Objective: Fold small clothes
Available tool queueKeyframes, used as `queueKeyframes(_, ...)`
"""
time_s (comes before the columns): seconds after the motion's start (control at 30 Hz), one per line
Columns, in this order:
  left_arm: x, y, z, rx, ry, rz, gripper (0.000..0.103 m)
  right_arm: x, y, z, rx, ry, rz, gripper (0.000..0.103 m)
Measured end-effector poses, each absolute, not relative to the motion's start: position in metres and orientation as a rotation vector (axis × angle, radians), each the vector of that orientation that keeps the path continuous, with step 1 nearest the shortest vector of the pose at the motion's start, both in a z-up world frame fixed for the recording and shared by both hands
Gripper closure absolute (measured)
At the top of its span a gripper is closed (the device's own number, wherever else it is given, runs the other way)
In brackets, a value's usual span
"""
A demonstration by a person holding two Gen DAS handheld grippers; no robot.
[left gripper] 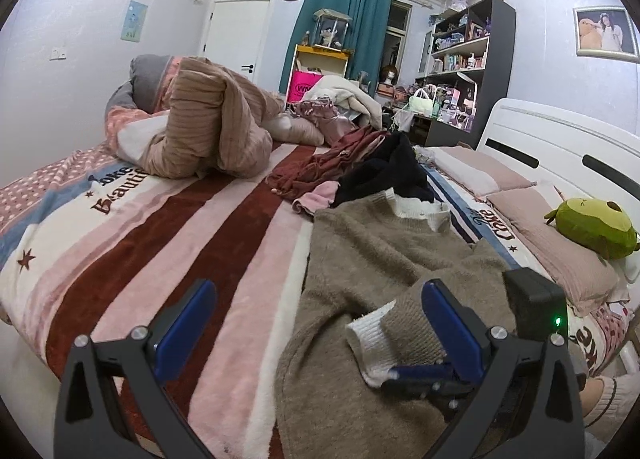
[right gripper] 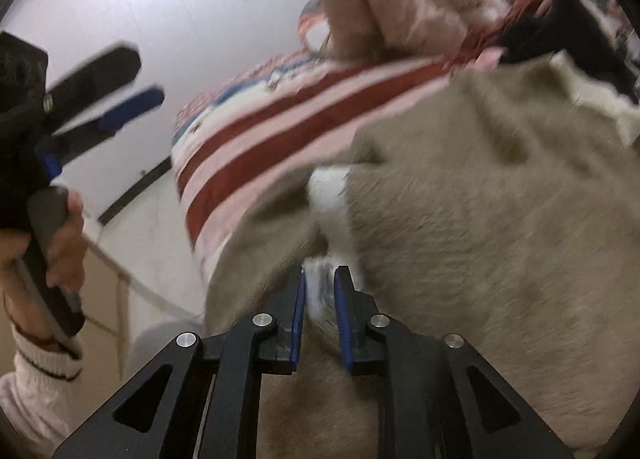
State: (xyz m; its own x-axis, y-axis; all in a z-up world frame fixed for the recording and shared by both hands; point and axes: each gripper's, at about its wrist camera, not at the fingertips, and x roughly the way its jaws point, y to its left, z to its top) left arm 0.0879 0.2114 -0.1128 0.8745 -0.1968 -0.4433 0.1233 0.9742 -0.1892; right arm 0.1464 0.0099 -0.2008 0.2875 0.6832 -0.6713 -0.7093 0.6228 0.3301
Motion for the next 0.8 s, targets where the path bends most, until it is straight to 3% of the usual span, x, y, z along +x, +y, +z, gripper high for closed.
queueKeyframes(0.13,0.087,0.209,-0.114,-0.155,0.488,-0.173,0.001,0.143,0.000,-0.191,-0.022,0.848,0.923,0.082)
queueKeyframes(0.3,0.084,0.205,-0.116,-0.148,0.499,-0.183,0.001,0.118,-0.047,-0.155,-0.007,0.746,0.868,0.079)
queueKeyframes(0.5,0.078,0.199,-0.130,-0.121,0.556,-0.206,0.001,0.094,-0.132,-0.129,0.033,0.664,0.701,0.066)
queueKeyframes(0.63,0.076,0.198,-0.150,-0.120,0.622,-0.220,0.001,0.069,-0.204,-0.132,0.051,0.657,0.529,0.058)
queueKeyframes(0.8,0.079,0.199,-0.178,-0.164,0.699,-0.231,0.001,0.040,-0.275,-0.156,0.149,0.708,0.363,0.055)
